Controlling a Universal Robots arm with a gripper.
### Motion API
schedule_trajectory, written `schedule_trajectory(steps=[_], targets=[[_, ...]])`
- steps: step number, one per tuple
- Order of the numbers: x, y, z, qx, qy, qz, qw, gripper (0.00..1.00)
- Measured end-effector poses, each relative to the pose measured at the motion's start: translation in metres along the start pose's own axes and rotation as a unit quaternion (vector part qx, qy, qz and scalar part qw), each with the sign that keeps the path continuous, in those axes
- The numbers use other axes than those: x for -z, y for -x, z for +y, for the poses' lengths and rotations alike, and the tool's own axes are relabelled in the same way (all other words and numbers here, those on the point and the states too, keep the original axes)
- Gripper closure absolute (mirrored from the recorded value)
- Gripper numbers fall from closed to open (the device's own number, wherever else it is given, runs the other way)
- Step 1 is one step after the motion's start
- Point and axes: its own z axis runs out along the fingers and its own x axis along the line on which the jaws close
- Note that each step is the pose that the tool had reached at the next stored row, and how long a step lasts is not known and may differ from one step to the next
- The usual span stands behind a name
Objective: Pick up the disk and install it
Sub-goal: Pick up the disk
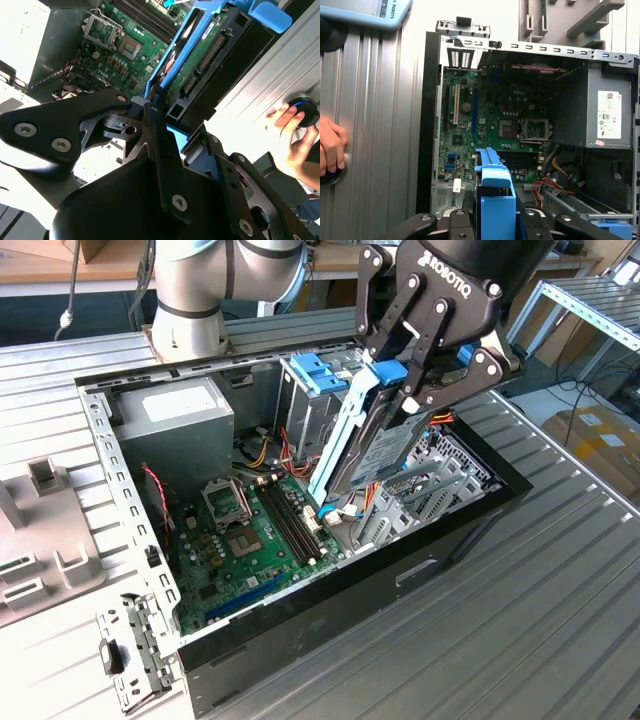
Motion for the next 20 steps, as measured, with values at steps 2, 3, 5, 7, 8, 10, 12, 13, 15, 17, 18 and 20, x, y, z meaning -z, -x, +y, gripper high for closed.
schedule_trajectory(steps=[2,3,5,7,8,10,12,13,15,17,18,20], targets=[[0.0002,-0.0001,-0.0028,0.000,0.0000,0.0000,1.00000,0.63],[0.0002,-0.0001,-0.0040,0.000,0.0000,0.0000,1.00000,0.63],[0.0003,-0.0003,-0.0071,0.000,0.0000,0.0000,1.00000,0.63],[0.0004,-0.0004,-0.0096,0.000,0.0000,0.0000,1.00000,0.63],[0.0005,-0.0004,-0.0107,0.000,0.0000,0.0000,1.00000,0.63],[0.0006,-0.0005,-0.0131,0.000,0.0000,0.0000,1.00000,0.63],[0.0007,-0.0006,-0.0148,0.000,0.0000,0.0000,1.00000,0.63],[0.0007,-0.0006,-0.0157,0.000,0.0000,0.0000,1.00000,0.63],[0.0008,-0.0007,-0.0178,0.000,0.0000,0.0000,1.00000,0.63],[0.0009,-0.0008,-0.0200,0.000,0.0000,0.0000,1.00000,0.63],[0.0010,-0.0008,-0.0213,0.000,0.0000,0.0000,1.00000,0.63],[0.0012,-0.0010,-0.0252,0.000,0.0000,0.0000,1.00000,0.63]])
